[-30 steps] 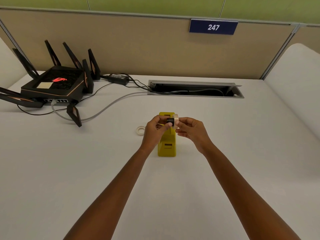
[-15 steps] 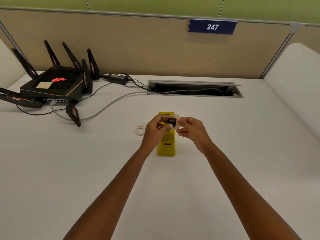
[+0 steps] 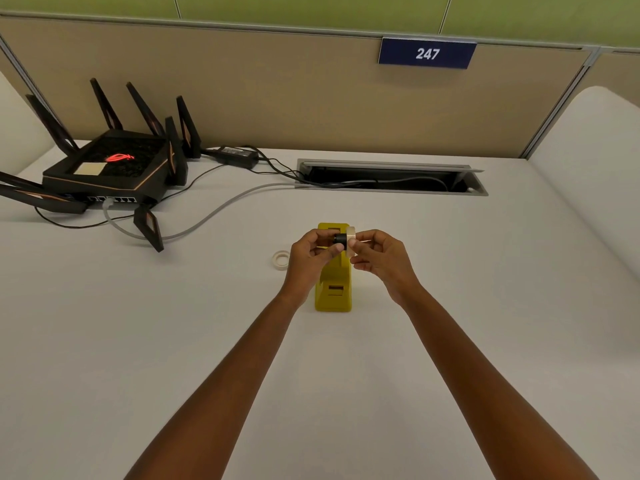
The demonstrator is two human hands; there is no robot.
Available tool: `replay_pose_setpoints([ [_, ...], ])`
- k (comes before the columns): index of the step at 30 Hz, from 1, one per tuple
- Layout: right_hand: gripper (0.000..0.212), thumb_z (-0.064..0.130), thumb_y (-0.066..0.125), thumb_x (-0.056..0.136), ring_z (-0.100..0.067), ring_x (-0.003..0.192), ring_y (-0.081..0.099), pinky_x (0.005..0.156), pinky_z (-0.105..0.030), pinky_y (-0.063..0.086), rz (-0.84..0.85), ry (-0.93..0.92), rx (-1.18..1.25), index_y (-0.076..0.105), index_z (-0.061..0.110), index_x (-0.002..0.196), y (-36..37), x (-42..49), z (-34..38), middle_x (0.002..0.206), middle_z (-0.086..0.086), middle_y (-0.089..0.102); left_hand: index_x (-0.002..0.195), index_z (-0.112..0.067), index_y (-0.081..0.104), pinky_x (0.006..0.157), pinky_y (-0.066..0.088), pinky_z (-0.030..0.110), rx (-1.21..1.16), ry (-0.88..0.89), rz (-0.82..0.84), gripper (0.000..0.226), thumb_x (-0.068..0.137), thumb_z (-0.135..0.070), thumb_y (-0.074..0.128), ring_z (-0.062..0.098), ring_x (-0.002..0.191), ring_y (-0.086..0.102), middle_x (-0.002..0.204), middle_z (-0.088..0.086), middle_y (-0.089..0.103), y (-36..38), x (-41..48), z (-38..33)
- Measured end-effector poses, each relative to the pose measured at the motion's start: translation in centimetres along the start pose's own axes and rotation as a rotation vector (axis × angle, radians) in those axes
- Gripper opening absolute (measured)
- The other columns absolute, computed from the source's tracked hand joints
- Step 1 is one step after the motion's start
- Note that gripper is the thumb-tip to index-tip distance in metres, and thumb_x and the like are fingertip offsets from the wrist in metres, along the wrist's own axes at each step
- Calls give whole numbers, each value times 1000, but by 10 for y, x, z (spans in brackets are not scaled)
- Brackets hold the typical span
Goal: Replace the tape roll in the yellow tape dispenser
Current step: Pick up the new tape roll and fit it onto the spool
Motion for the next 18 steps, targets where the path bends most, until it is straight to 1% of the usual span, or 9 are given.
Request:
replay_pose_setpoints([
  [3, 5, 12, 62, 86, 2, 47, 61, 52, -10, 52, -6, -10, -14, 60, 11, 90, 0, 1, -1, 72, -3, 63, 109, -4, 58, 61, 49, 8, -13, -8, -8, 25, 84, -7, 59, 18, 94, 55, 102, 7, 60, 0, 0, 1],
  [4, 2, 12, 62, 85, 1, 50, 61, 54, -11, 51, -9, -15, -20, 61, 13, 86, 0, 1, -1, 73, -2, 62, 110, -4, 57, 63, 49, 9, -22, -17, -13, 26, 84, -7, 59, 18, 93, 55, 102, 7, 60, 1, -1, 2],
  [6, 6, 12, 63, 85, 0, 60, 60, 60, -15, 48, -21, -30, -36, 61, 18, 82, 0, 1, -2, 74, 2, 62, 111, -4, 56, 66, 48, 13, -41, -32, -17, 26, 85, -7, 58, 16, 87, 57, 103, 8, 60, 1, -1, 2],
  [8, 6, 10, 63, 85, 4, 62, 62, 62, -12, 48, -19, -44, -24, 63, 11, 90, 0, 0, -4, 76, 4, 63, 112, -3, 55, 64, 48, 11, -57, -42, -18, 27, 86, -8, 57, 9, 79, 58, 102, 8, 60, 2, -1, 2],
  [10, 19, 6, 63, 83, 8, 62, 64, 62, -7, 50, -9, -66, -11, 62, 1, 102, 0, 1, -5, 79, 4, 65, 113, -1, 55, 61, 49, 9, -76, -44, -22, 28, 86, -9, 57, 7, 77, 58, 100, 8, 60, 2, 0, 1],
  [11, 23, 4, 64, 82, 7, 63, 64, 64, -8, 51, -7, -75, -23, 61, -2, 104, -1, 1, -6, 80, 3, 65, 113, -1, 55, 60, 49, 8, -86, -44, -22, 28, 86, -10, 56, 7, 76, 58, 100, 9, 60, 2, 0, 2],
  [13, 26, 2, 66, 79, 3, 67, 64, 65, -8, 53, -4, -99, -53, 60, -3, 105, -1, 2, -6, 81, 1, 65, 113, 0, 55, 59, 50, 7, -98, -48, -20, 28, 87, -11, 56, 7, 76, 58, 100, 9, 61, 2, 0, 2],
  [15, 26, 0, 67, 79, -6, 74, 63, 67, -10, 54, -11, -133, -100, 60, -4, 104, -2, 2, -5, 85, -4, 64, 113, 1, 55, 59, 50, 8, -99, -53, -21, 28, 87, -12, 55, 8, 76, 58, 97, 8, 61, 2, 1, 3],
  [18, 23, 3, 68, 78, -19, 81, 61, 79, -23, 52, -34, -207, -204, 62, -2, 100, -1, 2, -4, 89, -9, 64, 113, 1, 55, 58, 49, 8, -88, -60, -30, 29, 88, -13, 55, 7, 75, 58, 91, 4, 62, 2, 1, 3],
])
Point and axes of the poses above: each hand's wrist, its own x-axis towards the middle knuckle, its own y-axis out of the palm, z = x × y, the point moved 2 cm from there along x, towards the middle knuckle
